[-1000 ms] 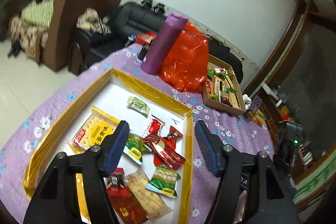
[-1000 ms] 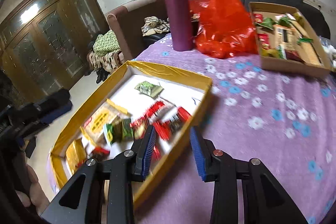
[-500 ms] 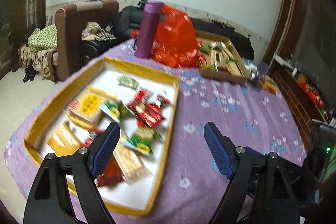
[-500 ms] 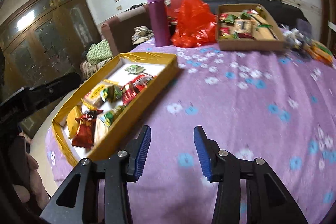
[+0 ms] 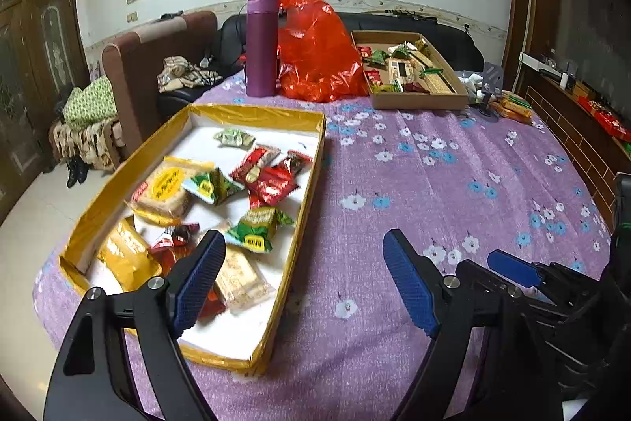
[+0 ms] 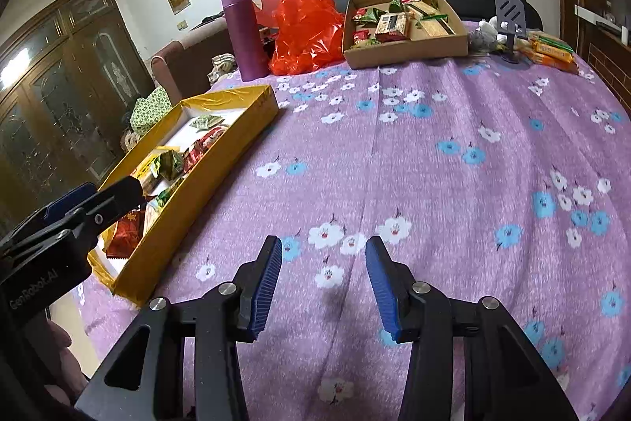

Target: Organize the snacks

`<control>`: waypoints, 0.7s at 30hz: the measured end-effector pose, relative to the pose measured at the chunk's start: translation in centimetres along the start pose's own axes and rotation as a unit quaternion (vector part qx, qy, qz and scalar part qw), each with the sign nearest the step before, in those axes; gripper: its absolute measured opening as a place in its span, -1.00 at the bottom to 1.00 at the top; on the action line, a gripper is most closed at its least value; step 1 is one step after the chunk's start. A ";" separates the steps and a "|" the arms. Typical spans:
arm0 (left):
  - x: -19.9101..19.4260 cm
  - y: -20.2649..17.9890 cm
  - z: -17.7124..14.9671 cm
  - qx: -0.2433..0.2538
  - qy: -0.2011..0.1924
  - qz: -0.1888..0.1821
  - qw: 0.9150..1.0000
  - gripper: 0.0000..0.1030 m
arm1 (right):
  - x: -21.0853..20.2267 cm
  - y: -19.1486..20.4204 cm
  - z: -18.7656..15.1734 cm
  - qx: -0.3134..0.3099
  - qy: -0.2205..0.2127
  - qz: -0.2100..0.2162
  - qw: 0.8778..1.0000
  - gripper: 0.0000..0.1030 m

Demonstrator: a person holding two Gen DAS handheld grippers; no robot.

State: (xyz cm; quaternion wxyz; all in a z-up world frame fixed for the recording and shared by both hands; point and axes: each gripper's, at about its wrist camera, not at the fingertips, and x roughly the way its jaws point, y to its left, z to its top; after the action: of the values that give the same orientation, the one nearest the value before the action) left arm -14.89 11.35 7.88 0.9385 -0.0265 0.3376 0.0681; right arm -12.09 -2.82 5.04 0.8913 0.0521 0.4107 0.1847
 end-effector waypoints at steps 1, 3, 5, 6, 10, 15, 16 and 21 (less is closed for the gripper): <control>0.0 0.1 -0.2 -0.002 0.002 -0.002 1.000 0.61 | 0.0 0.2 -0.2 -0.002 -0.001 0.000 1.000 -0.10; 0.1 0.2 -0.5 -0.005 0.008 -0.007 1.000 0.61 | -0.1 0.7 -0.5 -0.008 -0.004 -0.002 1.000 -0.05; 0.3 0.4 -0.9 -0.008 0.014 -0.007 1.000 0.61 | -0.2 0.9 -0.8 -0.013 -0.008 -0.004 1.000 0.03; 0.4 0.4 -1.0 -0.009 0.018 -0.010 1.000 0.61 | -0.3 1.2 -1.0 -0.017 -0.009 -0.006 1.000 0.03; 0.8 0.5 -1.5 -0.012 0.029 -0.018 0.999 0.61 | -0.4 1.7 -1.2 -0.028 -0.012 -0.012 0.999 0.03; 1.3 0.6 -1.7 -0.013 0.037 -0.023 0.999 0.61 | -0.1 1.8 -1.3 -0.031 -0.009 -0.016 0.999 0.03; 1.3 0.7 -1.7 -0.013 0.038 -0.024 0.999 0.61 | 0.0 1.8 -1.3 -0.030 -0.008 -0.017 0.999 0.03; 1.5 0.8 -1.8 -0.014 0.041 -0.027 0.999 0.61 | 0.3 1.9 -1.2 -0.030 0.000 -0.017 0.999 0.03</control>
State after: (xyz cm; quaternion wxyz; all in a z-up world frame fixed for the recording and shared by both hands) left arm -15.00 12.18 5.56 0.9248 -0.0518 0.3741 0.0467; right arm -13.37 -1.06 4.50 0.8956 0.0188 0.4057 0.1817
